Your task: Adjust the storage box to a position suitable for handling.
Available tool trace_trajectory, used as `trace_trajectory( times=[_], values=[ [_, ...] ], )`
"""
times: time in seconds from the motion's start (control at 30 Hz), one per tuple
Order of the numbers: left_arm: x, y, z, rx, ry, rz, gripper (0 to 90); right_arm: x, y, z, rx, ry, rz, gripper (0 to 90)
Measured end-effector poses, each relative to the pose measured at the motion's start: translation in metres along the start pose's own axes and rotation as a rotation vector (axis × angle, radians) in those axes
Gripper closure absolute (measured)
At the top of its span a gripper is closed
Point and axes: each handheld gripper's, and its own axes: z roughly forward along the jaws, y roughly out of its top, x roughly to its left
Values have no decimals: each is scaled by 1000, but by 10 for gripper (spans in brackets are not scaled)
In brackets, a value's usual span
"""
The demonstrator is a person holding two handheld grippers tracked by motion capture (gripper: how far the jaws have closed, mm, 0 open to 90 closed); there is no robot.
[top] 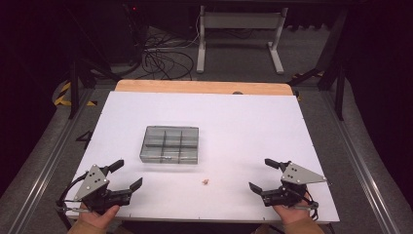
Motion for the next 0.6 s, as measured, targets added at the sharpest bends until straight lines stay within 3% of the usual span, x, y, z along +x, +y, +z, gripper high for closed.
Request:
trace_trajectory(
  times=[0.23,0.47,0.6],
  values=[
    [0,2,0,5,-7,-8,181,0,-1,1,-1,9,4,70],
    [4,10,4,22,-52,-29,198,1,-1,5,5,31,20,70],
    [7,17,8,35,-48,-25,201,0,-2,6,9,33,12,70]
  ],
)
